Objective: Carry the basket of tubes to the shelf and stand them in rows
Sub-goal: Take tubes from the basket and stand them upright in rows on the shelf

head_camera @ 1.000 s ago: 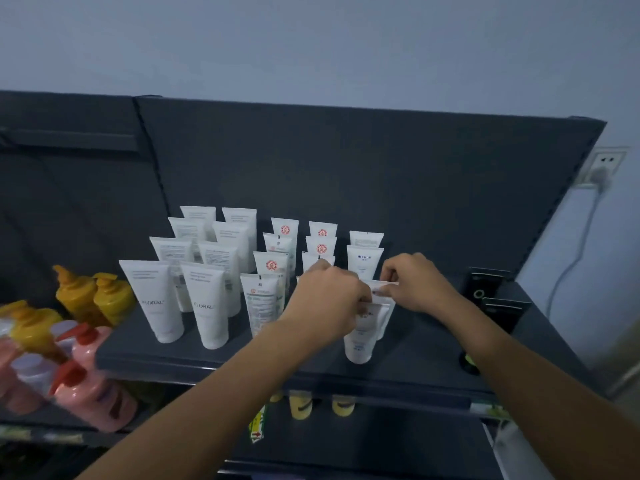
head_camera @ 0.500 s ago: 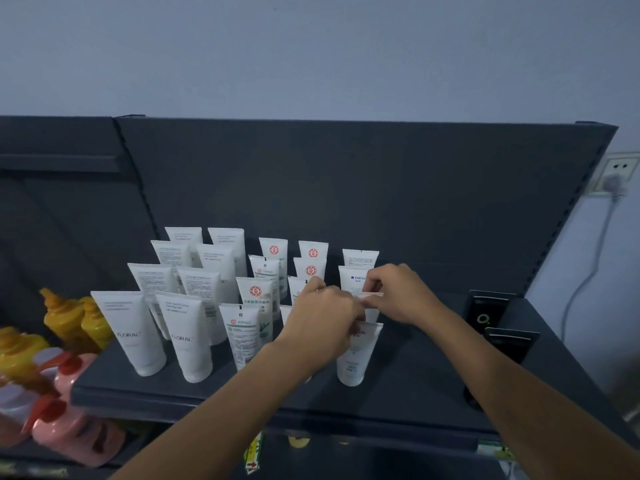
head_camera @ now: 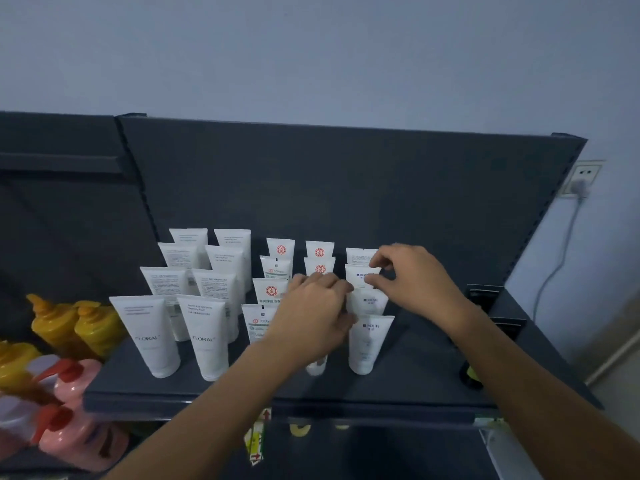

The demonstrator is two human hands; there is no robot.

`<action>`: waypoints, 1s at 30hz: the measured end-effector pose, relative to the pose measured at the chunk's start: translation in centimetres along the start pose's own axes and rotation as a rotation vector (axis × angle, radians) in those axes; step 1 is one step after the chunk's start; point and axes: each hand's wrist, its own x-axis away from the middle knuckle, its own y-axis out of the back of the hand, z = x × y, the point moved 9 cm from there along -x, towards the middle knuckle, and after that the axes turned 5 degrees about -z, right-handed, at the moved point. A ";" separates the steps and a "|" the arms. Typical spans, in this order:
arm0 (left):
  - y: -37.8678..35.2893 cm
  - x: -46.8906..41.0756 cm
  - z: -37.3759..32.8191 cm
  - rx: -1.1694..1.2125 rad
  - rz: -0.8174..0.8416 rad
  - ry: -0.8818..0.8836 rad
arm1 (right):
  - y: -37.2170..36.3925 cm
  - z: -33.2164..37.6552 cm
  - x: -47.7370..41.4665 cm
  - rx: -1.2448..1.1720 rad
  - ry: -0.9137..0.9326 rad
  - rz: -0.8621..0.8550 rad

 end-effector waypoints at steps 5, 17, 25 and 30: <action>4.8 3.0 4.7 0.060 -0.031 0.016 | 1.4 6.1 3.3 0.038 -0.010 -0.031; 3.4 22.8 16.3 0.284 0.216 -0.014 | -12.7 20.9 16.7 -0.060 -0.082 0.109; -12.4 44.5 18.7 0.387 0.789 0.212 | -32.3 21.7 32.5 -0.126 -0.270 0.575; -20.6 54.5 16.0 0.417 0.996 0.218 | -42.8 19.5 41.4 -0.010 -0.286 0.870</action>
